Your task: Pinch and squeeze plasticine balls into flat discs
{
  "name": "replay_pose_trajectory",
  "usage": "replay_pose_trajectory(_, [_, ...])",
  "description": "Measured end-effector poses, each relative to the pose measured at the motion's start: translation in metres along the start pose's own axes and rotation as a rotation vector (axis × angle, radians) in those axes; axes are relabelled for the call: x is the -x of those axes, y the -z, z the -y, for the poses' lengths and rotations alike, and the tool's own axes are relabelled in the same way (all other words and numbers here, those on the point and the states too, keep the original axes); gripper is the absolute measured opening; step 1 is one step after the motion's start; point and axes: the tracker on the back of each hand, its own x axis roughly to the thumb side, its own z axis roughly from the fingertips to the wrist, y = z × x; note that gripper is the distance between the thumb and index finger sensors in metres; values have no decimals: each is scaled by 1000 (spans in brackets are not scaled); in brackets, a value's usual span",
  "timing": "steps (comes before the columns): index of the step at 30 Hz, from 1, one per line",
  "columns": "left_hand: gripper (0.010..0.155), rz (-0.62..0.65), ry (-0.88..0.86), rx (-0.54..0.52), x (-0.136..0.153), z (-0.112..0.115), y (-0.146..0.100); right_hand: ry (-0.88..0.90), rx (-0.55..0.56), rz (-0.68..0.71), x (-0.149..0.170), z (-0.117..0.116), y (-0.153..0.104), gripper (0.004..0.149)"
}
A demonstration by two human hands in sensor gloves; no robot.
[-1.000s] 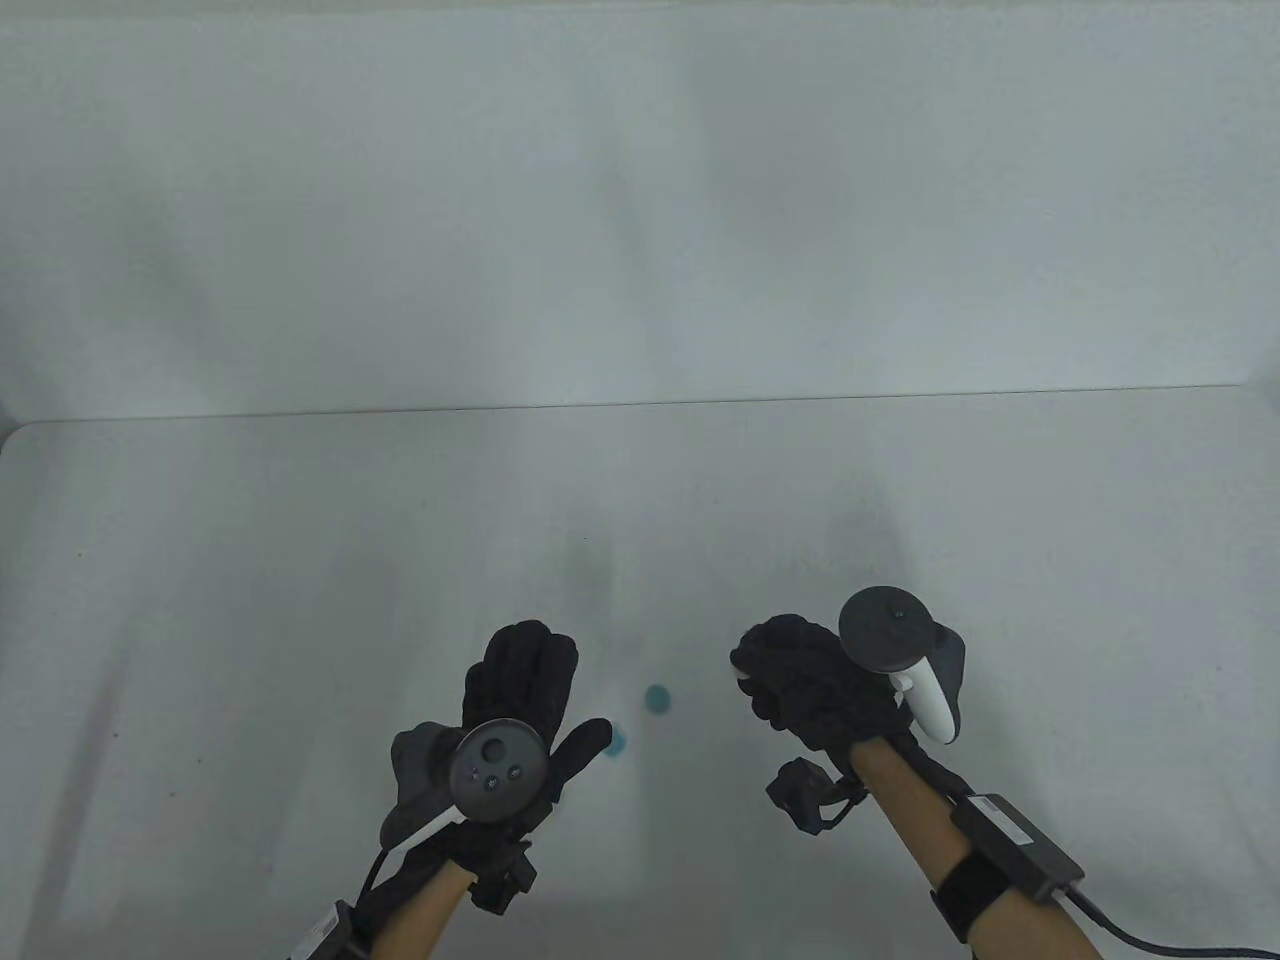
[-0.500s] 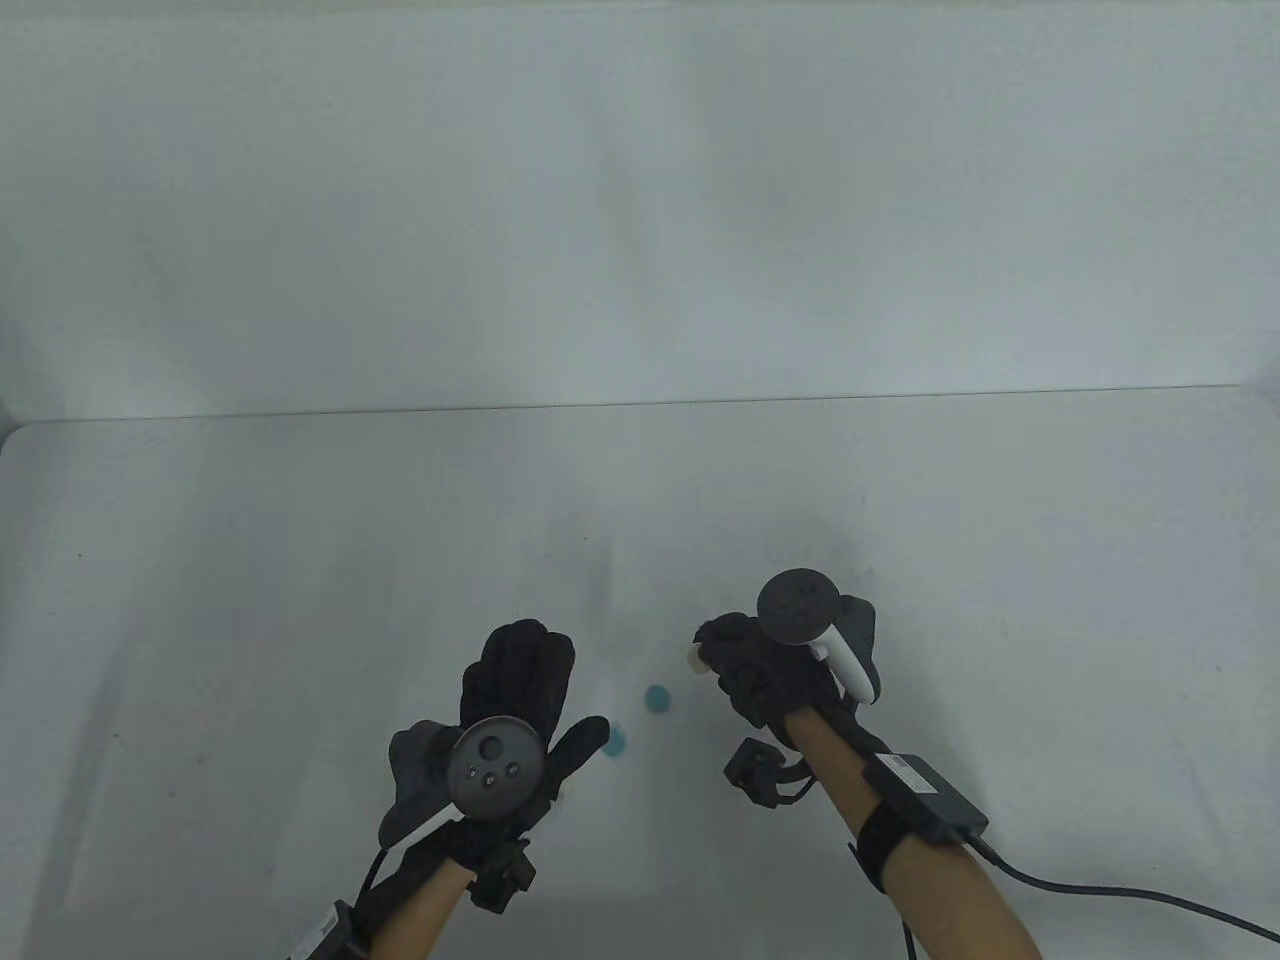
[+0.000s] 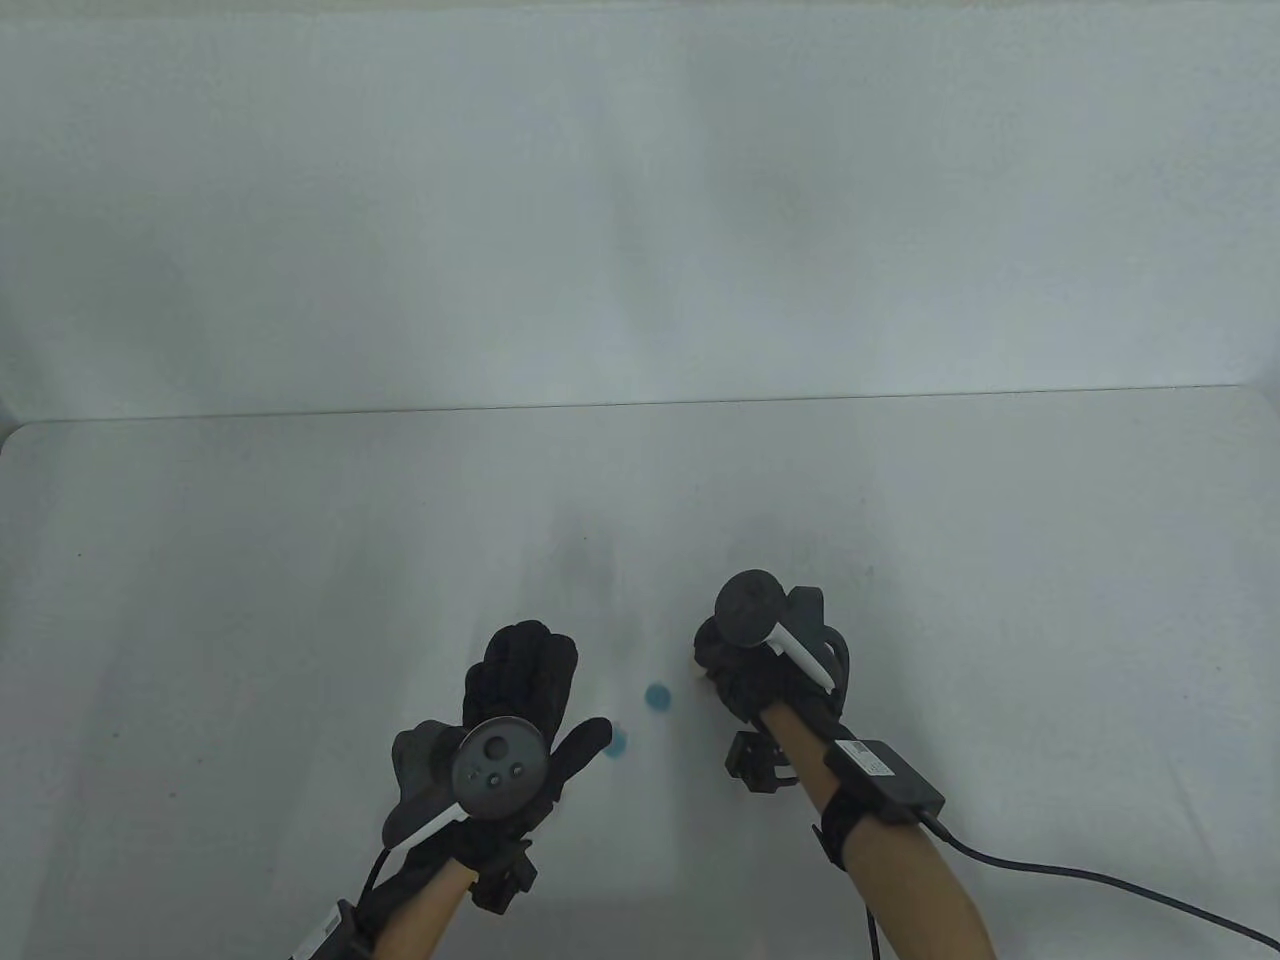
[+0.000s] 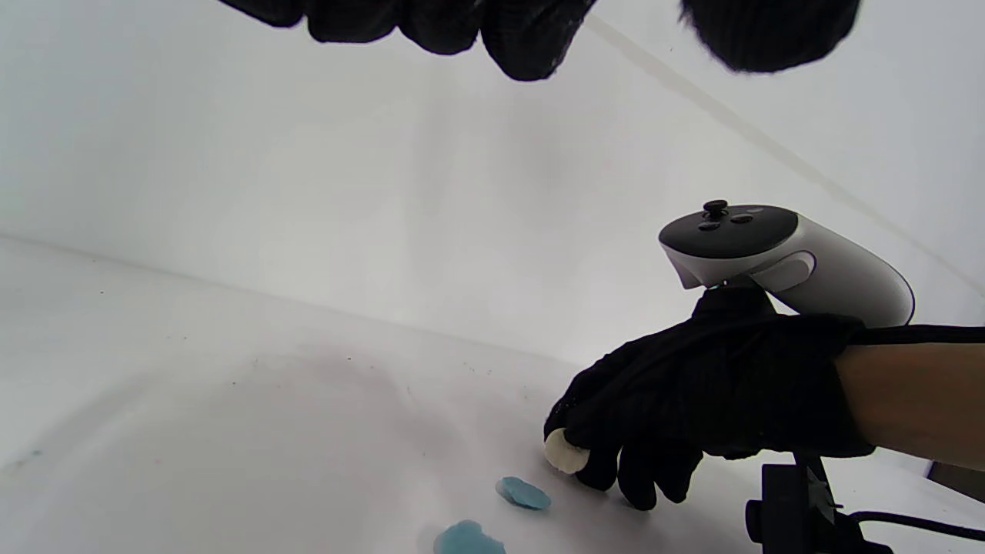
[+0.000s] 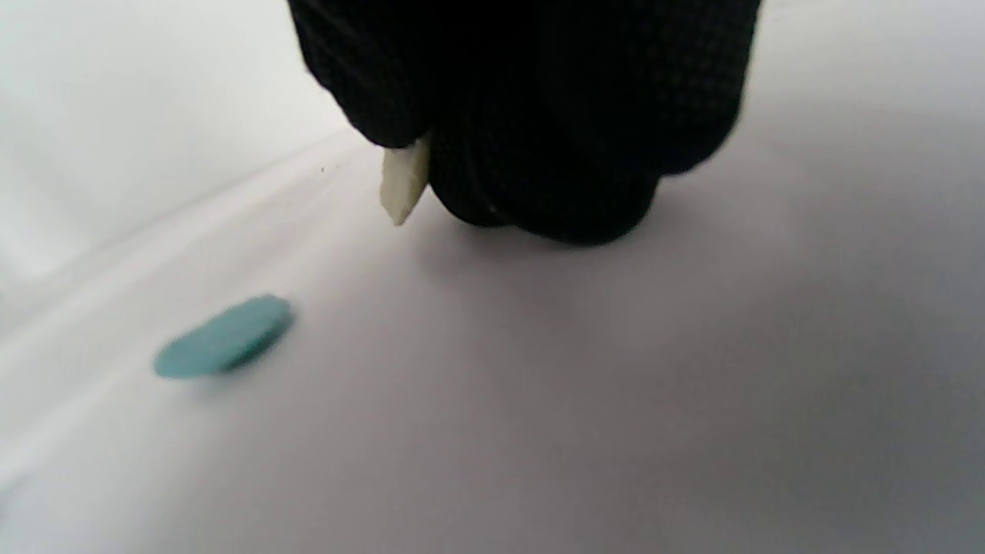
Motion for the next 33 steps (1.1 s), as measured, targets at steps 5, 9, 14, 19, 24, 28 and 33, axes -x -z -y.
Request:
replay_pose_trajectory(5, [81,-3,0,3,0,0,0,-133,23,25,-12,-5,1,39])
replay_pose_trajectory(9, [81,-3,0,2,0,0,0,-203,28,31,-15,-6,2,39])
replay_pose_trajectory(14, [81,-3,-1,4,0,0,0,-315,47,26,-18,-8,2,41])
replay_pose_trajectory(19, [81,-2,-2,0,0,-1,0,-361,61,28,-20,-10,1,43])
replay_pose_trajectory(24, [81,-1,-3,-5,0,-2,0,-304,39,20,-17,-5,0,42])
replay_pose_trajectory(28, [81,1,-5,-6,-1,-2,0,-214,44,36,-13,9,-7,50])
replay_pose_trajectory(33, [81,29,-6,-24,-4,-6,-2,-105,123,198,-20,46,-49,68])
